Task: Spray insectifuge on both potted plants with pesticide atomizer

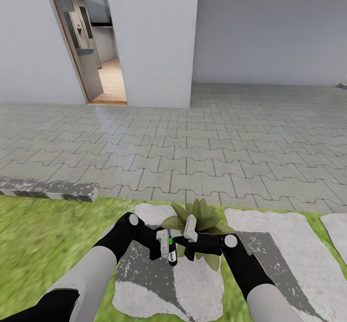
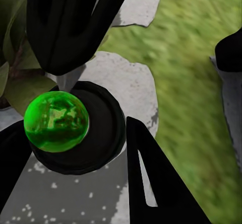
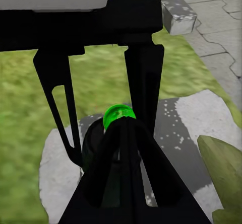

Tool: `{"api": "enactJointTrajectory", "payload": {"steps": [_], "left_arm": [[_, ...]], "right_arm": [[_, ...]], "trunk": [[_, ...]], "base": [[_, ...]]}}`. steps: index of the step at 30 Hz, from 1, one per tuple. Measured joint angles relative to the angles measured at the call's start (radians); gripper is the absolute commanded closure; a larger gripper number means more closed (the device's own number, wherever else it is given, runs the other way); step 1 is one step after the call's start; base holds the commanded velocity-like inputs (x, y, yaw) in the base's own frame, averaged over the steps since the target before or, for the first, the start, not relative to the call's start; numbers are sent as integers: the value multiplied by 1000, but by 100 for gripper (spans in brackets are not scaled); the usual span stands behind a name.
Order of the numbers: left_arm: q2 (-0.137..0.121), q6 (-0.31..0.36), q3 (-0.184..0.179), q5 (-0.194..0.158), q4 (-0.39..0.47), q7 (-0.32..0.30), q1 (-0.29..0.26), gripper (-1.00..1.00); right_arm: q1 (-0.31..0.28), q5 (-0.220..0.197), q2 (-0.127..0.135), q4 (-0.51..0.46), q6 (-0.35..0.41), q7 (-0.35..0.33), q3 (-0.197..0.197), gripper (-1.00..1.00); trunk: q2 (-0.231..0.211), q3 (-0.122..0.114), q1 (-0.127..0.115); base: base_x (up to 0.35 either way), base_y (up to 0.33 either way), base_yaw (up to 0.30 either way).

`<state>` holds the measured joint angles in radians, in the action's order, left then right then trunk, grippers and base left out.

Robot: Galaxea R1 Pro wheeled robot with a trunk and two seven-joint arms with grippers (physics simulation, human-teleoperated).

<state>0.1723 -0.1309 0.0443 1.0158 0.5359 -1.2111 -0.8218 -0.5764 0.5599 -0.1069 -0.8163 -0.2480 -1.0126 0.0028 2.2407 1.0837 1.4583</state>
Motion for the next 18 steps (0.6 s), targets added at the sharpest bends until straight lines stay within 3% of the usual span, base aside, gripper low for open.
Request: {"api": "enactJointTrajectory", "payload": {"steps": [9,18], "left_arm": [[-17,0,-6,17,-12,3,7,100],[-149,-1,-7,43,-10,3,14,100]], "right_arm": [[0,0,1,0,0,0,0,100],[0,1,2,1,-1,0,1,100]], "trunk": [[0,0,0],[0,0,0]], "base": [[0,0,0],[0,0,0]]}}
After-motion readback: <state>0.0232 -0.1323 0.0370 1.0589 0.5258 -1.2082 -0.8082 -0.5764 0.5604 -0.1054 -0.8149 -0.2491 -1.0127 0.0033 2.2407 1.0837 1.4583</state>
